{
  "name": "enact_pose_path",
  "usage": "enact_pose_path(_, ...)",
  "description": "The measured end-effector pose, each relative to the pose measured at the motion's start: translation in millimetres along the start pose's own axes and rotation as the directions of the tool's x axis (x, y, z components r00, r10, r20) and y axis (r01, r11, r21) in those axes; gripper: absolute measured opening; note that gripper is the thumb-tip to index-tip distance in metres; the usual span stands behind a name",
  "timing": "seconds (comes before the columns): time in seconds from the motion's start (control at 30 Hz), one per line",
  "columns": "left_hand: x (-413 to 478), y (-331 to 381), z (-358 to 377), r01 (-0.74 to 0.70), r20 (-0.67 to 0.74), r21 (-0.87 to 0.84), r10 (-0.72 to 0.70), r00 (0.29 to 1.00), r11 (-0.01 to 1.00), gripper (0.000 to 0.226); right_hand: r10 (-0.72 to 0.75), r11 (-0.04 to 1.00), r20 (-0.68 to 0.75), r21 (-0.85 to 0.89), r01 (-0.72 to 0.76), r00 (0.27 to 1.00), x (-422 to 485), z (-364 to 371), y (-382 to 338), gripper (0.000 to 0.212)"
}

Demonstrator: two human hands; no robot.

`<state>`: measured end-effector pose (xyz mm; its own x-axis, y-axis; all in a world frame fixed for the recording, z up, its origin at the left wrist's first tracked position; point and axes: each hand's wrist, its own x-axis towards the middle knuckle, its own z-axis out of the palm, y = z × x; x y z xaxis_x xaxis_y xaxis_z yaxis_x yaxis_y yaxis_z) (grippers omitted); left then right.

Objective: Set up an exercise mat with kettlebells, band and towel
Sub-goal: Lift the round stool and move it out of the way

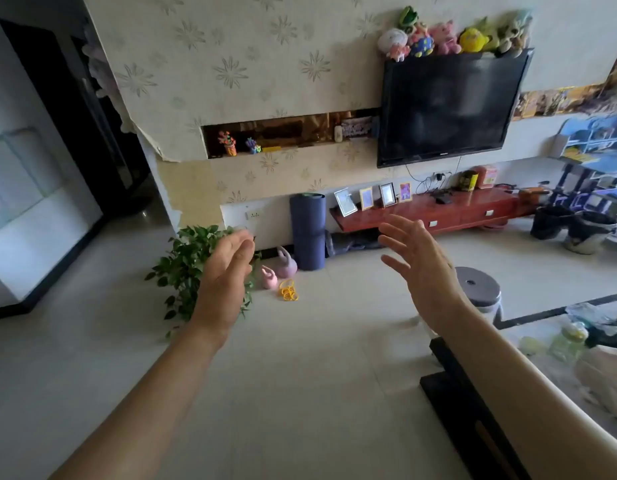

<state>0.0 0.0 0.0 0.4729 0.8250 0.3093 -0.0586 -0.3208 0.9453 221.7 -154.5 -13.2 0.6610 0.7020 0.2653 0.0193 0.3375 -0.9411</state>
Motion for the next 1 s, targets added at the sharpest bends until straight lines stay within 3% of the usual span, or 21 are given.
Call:
enact_pose_path(0.13,54,-18,22,0.024,0.048,-0.005,-0.024,0.999,1.000,0.065,0.028,1.000,-0.047,-0.010,-0.028,0.999,50,-17,9,0.046)
enact_pose_path(0.47,218,-101,108,0.052,0.158,-0.171,-0.025,0.987,0.984,0.060,0.063,0.996,-0.168,-0.050,-0.073,0.984,188,-55,78,0.056)
enact_pose_path(0.63,325,-139,146,0.038,0.277,-0.179,0.014,0.961,0.983,0.051,0.039,0.991,-0.327,-0.107,-0.078,0.944,266,-69,100,0.035)
enact_pose_path(0.83,435,-171,207,0.062,0.402,-0.222,0.034,0.915,0.973,0.030,0.009,0.982,-0.470,-0.161,-0.095,0.883,347,-93,114,0.035)
enact_pose_path(1.0,487,-208,282,0.135,0.514,-0.234,0.004,0.858,0.963,0.063,-0.004,0.978,-0.546,-0.178,-0.112,0.838,404,-129,138,0.042)
